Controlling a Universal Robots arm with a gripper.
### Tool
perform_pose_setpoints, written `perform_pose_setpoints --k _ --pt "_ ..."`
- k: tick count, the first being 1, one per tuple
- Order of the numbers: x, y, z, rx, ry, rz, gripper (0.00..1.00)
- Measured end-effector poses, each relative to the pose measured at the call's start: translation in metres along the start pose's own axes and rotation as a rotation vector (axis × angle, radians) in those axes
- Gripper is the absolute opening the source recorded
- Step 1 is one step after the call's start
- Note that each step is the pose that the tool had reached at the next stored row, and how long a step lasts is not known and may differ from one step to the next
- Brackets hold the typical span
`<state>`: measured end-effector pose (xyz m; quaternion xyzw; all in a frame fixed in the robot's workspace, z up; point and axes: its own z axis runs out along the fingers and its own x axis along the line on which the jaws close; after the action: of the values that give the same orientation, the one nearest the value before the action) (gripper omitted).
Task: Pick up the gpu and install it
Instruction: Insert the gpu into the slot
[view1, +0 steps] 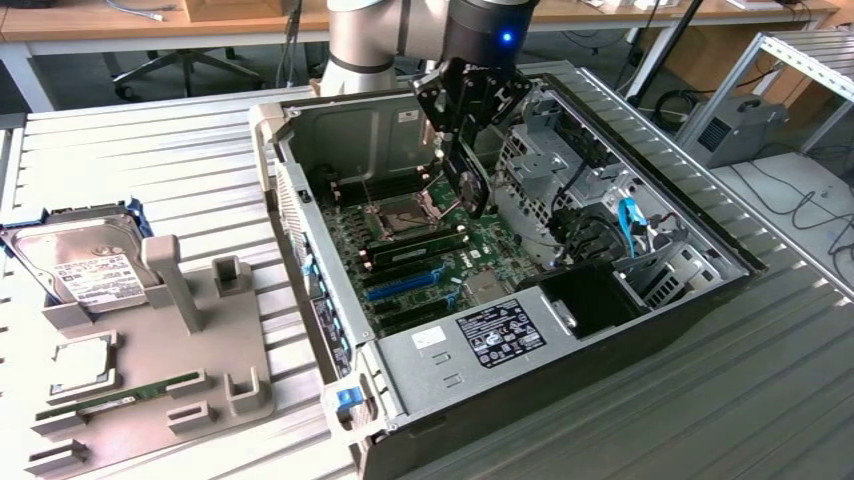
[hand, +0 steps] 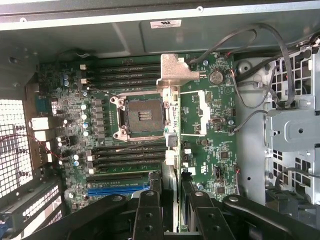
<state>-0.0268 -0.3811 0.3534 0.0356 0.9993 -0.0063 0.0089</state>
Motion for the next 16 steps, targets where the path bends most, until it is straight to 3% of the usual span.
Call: perform_pose_setpoints --k 16 --pt "0.0 0.0 0.0 -0.0016 -0.001 -0.081 0.26"
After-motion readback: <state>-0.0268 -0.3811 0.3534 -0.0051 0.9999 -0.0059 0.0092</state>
